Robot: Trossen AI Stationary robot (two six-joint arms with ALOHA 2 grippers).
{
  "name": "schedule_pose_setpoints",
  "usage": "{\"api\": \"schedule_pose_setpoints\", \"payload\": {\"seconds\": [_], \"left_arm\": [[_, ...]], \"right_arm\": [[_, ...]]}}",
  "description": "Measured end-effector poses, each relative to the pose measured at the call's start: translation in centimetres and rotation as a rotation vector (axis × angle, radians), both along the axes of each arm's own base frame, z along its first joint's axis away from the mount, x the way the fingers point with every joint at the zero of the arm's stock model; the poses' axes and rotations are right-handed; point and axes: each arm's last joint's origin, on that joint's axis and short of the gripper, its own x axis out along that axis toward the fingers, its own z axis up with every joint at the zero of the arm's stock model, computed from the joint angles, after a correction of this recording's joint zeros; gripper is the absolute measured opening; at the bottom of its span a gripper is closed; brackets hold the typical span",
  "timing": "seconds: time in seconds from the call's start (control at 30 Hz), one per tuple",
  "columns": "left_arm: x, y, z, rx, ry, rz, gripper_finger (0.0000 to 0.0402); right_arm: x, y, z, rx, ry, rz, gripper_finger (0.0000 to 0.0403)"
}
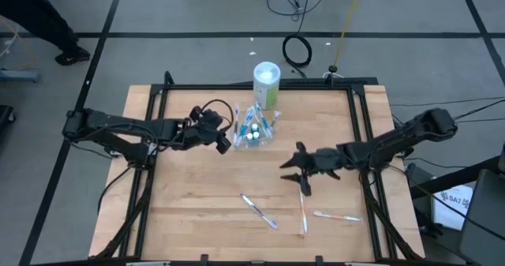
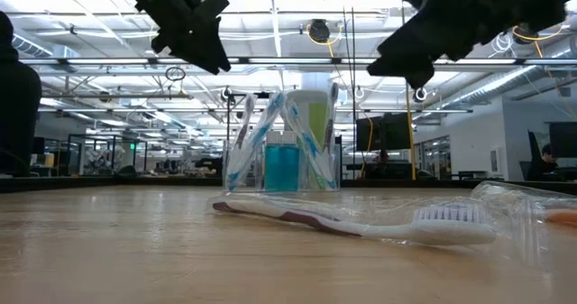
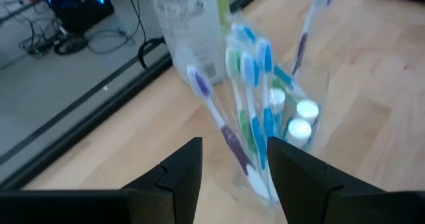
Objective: Pick & Place toothbrushing station
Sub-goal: Put the right orange toothbrush into the transparent organizer
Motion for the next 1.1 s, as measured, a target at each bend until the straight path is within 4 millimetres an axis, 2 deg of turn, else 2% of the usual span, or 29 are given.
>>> {"api": "schedule_pose_setpoints", "payload": {"seconds": [0.17,0.37,0.53,0.7,0.83,0.97,1.1], "left_arm": [[0.2,0.6,0.3,0.038,0.0,-0.013,0.0175],[0.2,1.4,0.3,0.047,0.005,0.008,0.0175],[0.1,1.8,0.3,0.042,0.0,0.029,0.0175],[0.1,1.8,0.3,0.022,-0.017,0.045,0.0175],[0.1,1.7,0.2,-0.003,-0.036,0.068,0.0175],[0.1,1.7,0.2,-0.013,-0.045,0.075,0.0175],[0.1,1.7,0.2,-0.023,-0.055,0.083,0.0175]], "right_arm": [[-0.5,2.9,-1.0,0.046,0.058,0.07,0.0169],[-2.5,5.5,-1.9,0.021,0.194,0.257,0.0169],[-4.2,6.5,-2.5,0.205,0.39,0.2,0.0169],[-6.5,8.3,-3.3,0.34,0.606,0.181,0.0169],[-7.8,9.7,-3.4,0.44,0.699,0.172,0.0169],[-8.6,10.2,-3.6,0.413,0.72,0.181,0.0169],[-9.0,9.9,-4.0,0.26,0.692,0.19,0.0169]]}}
